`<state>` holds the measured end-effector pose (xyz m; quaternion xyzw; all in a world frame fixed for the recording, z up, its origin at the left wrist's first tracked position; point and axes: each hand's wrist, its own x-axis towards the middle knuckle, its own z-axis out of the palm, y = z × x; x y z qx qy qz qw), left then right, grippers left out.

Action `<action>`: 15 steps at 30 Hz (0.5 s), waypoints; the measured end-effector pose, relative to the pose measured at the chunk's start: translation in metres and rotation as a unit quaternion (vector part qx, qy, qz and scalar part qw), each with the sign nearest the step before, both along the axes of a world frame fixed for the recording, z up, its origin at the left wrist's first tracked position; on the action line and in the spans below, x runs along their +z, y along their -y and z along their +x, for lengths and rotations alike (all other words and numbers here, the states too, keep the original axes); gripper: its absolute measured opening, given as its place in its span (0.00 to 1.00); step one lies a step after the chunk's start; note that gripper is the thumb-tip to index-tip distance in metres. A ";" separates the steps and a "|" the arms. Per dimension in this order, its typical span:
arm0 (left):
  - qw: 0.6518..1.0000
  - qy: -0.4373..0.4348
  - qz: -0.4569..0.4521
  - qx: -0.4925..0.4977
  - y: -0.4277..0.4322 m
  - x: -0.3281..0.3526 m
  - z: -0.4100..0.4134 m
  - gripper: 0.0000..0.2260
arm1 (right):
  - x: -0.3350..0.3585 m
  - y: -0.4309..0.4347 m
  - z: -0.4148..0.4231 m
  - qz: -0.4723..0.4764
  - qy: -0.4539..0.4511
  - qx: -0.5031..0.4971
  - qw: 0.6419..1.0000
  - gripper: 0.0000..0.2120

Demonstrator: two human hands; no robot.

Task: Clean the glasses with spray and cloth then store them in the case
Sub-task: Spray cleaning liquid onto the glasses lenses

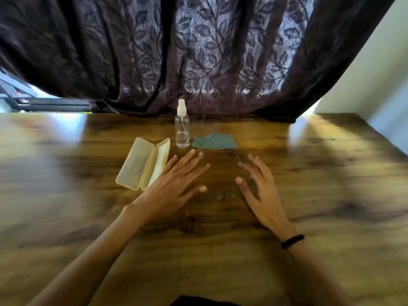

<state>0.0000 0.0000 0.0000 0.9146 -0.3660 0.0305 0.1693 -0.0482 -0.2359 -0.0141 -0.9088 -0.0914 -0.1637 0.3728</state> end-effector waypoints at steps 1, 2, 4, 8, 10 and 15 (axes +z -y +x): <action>1.000 -0.003 0.010 -0.019 -0.001 -0.002 -0.004 0.27 | -0.003 0.000 -0.002 0.017 0.003 -0.013 1.000 0.19; 0.999 -0.001 0.006 -0.034 -0.003 -0.004 -0.006 0.26 | -0.002 0.001 -0.002 0.020 0.012 -0.027 0.999 0.17; 0.999 -0.011 -0.029 -0.031 -0.005 -0.011 -0.012 0.21 | -0.006 0.002 -0.005 0.035 0.025 -0.044 0.998 0.14; 0.994 0.004 -0.098 -0.043 -0.005 -0.017 -0.018 0.16 | -0.011 0.005 -0.003 0.052 0.060 -0.064 0.995 0.10; 0.993 0.006 -0.113 -0.044 -0.004 -0.020 -0.020 0.15 | -0.012 0.006 -0.002 0.056 0.052 -0.069 0.995 0.10; 0.991 0.009 -0.131 -0.039 -0.001 -0.024 -0.019 0.14 | -0.014 0.007 -0.002 0.056 0.038 -0.074 0.995 0.09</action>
